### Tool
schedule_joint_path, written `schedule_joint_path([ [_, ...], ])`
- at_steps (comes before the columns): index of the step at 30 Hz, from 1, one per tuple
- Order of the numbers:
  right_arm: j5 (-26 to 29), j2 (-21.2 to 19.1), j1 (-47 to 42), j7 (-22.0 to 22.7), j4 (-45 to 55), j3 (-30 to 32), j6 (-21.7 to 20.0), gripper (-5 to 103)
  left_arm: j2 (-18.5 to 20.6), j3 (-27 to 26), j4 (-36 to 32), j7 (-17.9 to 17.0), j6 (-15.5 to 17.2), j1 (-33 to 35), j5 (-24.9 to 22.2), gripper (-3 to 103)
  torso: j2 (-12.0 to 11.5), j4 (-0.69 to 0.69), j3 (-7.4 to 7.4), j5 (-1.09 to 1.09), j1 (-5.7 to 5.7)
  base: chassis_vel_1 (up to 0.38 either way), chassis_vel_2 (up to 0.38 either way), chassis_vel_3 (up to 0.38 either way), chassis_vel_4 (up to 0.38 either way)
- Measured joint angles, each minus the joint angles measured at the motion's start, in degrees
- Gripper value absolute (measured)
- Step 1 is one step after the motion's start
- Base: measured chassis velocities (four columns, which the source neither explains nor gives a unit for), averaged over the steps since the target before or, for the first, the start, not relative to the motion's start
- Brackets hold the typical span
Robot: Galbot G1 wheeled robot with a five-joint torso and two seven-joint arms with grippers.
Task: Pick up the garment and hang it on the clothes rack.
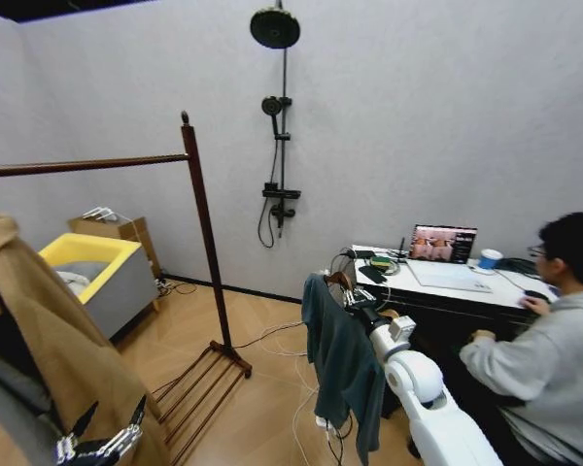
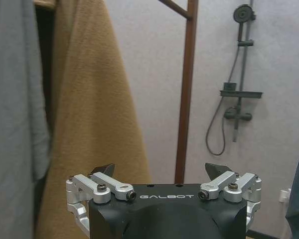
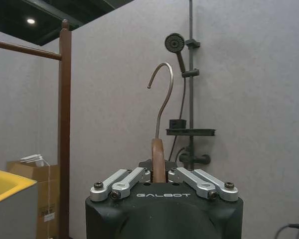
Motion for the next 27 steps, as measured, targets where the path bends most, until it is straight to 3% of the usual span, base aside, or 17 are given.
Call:
schedule_joint_path([
  [21, 0.93, -1.00, -1.17, 0.67, 4.60, 1.18, -0.51, 10, 0.00, 0.00, 0.00, 0.01, 0.00, 0.00, 0.00, 100, 0.01, 0.01, 0.00, 0.00, 0.00, 0.028, 0.223, 0.219, 0.028],
  [27, 3.51, -4.37, -0.42, 1.65, 6.12, 1.95, -1.35, 10, 0.00, 0.00, 0.00, 0.01, 0.00, 0.00, 0.00, 100, -0.01, 0.01, 0.01, 0.01, 0.03, 0.040, 0.200, 0.205, 0.045],
])
